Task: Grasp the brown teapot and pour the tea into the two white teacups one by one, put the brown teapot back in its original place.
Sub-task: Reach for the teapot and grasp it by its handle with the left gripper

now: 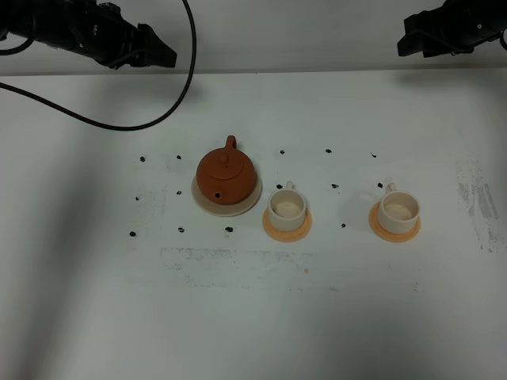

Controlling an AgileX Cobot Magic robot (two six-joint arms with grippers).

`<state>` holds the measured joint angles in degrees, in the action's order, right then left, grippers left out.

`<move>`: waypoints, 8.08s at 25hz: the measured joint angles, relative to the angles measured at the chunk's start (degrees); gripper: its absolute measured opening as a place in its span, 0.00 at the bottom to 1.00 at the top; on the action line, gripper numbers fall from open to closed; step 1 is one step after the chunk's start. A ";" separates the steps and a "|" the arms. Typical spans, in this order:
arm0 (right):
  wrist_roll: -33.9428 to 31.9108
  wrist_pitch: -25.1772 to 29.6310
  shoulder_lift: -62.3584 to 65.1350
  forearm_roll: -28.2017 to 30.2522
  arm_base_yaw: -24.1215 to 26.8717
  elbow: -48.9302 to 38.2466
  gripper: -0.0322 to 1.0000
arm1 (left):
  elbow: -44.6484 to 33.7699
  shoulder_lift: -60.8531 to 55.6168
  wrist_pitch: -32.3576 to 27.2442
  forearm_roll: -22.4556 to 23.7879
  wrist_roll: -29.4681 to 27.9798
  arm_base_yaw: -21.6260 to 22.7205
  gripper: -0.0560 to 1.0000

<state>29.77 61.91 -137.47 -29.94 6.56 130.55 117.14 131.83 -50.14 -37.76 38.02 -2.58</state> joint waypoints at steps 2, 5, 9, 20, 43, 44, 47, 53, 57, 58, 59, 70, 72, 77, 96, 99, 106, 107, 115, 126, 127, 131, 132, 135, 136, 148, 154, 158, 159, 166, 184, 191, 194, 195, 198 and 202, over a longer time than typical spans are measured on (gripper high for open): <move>-1.54 0.96 0.37 3.70 -0.26 0.29 0.51 | 0.00 -1.22 0.47 5.68 -3.78 -0.78 0.58; -3.01 1.95 2.01 6.33 -0.26 0.45 0.51 | -0.19 -2.67 0.88 9.62 -5.68 -1.03 0.58; -4.28 0.59 8.15 8.62 -0.26 -3.96 0.51 | -5.47 -4.91 3.44 11.79 -6.70 -1.33 0.58; -4.77 -6.84 32.94 12.87 -0.26 -28.59 0.51 | -23.70 -16.77 17.39 12.16 -7.05 -6.10 0.58; -12.39 -13.52 99.38 15.66 -0.26 -72.16 0.51 | -24.27 -16.12 17.37 21.77 -14.90 -15.56 0.58; -12.44 -12.67 101.70 15.78 -0.26 -72.96 0.51 | -24.27 -16.12 17.35 21.95 -14.90 -15.60 0.58; -12.64 -8.90 109.06 15.92 -0.26 -75.93 0.51 | -24.27 -16.12 17.35 22.07 -14.90 -16.01 0.58; -13.93 -3.69 122.39 17.95 -0.26 -84.98 0.51 | -24.27 -16.08 17.30 22.14 -14.85 -16.33 0.58; -15.98 -2.14 129.96 20.39 -0.26 -92.29 0.51 | -24.21 -15.29 17.29 22.32 -14.85 -16.33 0.58; -16.51 -2.00 131.58 20.90 -0.26 -93.64 0.51 | -24.14 -14.84 17.10 22.32 -14.85 -16.33 0.58; -16.76 -1.67 133.07 21.21 -0.26 -95.07 0.51 | -24.02 -14.23 16.98 22.32 -14.85 -16.33 0.58; -17.00 0.71 137.84 22.07 -0.26 -101.26 0.51 | -24.02 -12.65 17.18 22.38 -14.74 -16.33 0.58; -17.00 0.71 137.84 22.18 -0.26 -101.59 0.51 | -23.97 -12.65 17.39 22.38 -14.74 -16.44 0.58; -17.32 0.54 137.84 23.09 -0.26 -101.61 0.51 | -23.91 -12.65 17.92 22.38 -14.74 -16.82 0.58; -17.38 0.41 137.84 21.92 1.43 -101.61 0.51 | -18.99 -12.32 15.97 22.39 -14.74 -17.68 0.58; -17.38 0.41 137.84 21.87 1.43 -101.61 0.51 | -18.99 -12.32 15.91 22.39 -14.74 -17.68 0.58; -17.38 0.41 137.84 21.87 1.43 -101.61 0.51 | -18.99 -12.32 14.60 22.00 -14.98 -17.68 0.58; -17.38 0.41 137.84 21.87 1.43 -101.61 0.51 | -18.99 -12.32 14.36 21.69 -14.98 -17.68 0.58; -17.38 0.41 137.84 21.87 1.43 -101.61 0.51 | -17.81 -11.05 16.06 21.28 -16.78 -17.92 0.58; -17.38 0.35 137.84 21.87 1.43 -101.61 0.51 | -3.37 -0.15 7.55 25.87 -23.72 -21.33 0.58; -17.38 0.35 137.84 21.87 1.43 -101.61 0.51 | -3.15 0.26 7.13 26.56 -24.41 -21.42 0.58; -17.38 0.35 137.84 21.81 1.43 -101.61 0.51 | -3.08 1.54 5.27 29.27 -26.29 -21.49 0.58; -17.38 0.35 137.84 21.81 1.43 -101.61 0.51 | -3.08 1.80 4.89 29.66 -26.50 -21.49 0.58; -17.38 0.35 137.84 21.81 1.43 -101.61 0.51 | -3.08 2.06 4.53 30.60 -26.68 -21.49 0.58; -17.38 0.35 137.84 21.81 1.43 -101.61 0.51 | -3.08 2.06 4.53 31.41 -26.76 -21.49 0.58; -17.38 0.35 137.84 21.81 1.43 -101.61 0.51 | -3.01 4.63 6.39 32.69 -27.18 -21.40 0.58; -17.38 0.35 137.84 21.81 1.43 -101.61 0.51 | -3.01 5.82 7.92 32.64 -26.84 -20.75 0.58; -17.38 0.35 137.84 21.81 1.43 -101.61 0.50 | -3.01 5.82 8.61 32.69 -26.02 -20.59 0.58; -17.38 0.35 137.84 21.81 1.43 -101.61 0.50 | -3.01 5.82 8.67 32.75 -25.61 -20.57 0.58; -17.38 0.35 137.84 21.81 1.43 -101.61 0.50 | -3.01 5.76 8.92 33.57 -23.96 -20.36 0.58; -17.38 0.35 137.84 21.81 1.43 -101.61 0.50 | -2.96 4.35 6.24 37.12 -20.95 -20.19 0.58; -17.38 0.35 137.84 21.81 1.43 -101.61 0.50 | -2.83 4.35 5.85 38.14 -20.04 -20.18 0.58; -17.38 0.35 137.84 21.81 1.43 -101.61 0.50 | -2.69 4.35 5.57 38.56 -18.48 -20.18 0.58; -17.38 0.35 137.84 21.81 1.43 -101.61 0.50 | -2.69 4.35 5.44 38.61 -18.01 -20.18 0.58; -17.38 0.35 137.84 21.81 1.43 -101.61 0.50 | -2.57 4.35 5.11 39.19 -16.93 -20.18 0.58; -17.38 0.35 137.84 21.81 1.43 -101.61 0.50 | -2.57 4.35 5.05 39.51 -15.16 -20.18 0.58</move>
<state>12.39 62.26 0.36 -8.13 7.98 28.93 114.56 136.18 -45.10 1.75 22.86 -22.76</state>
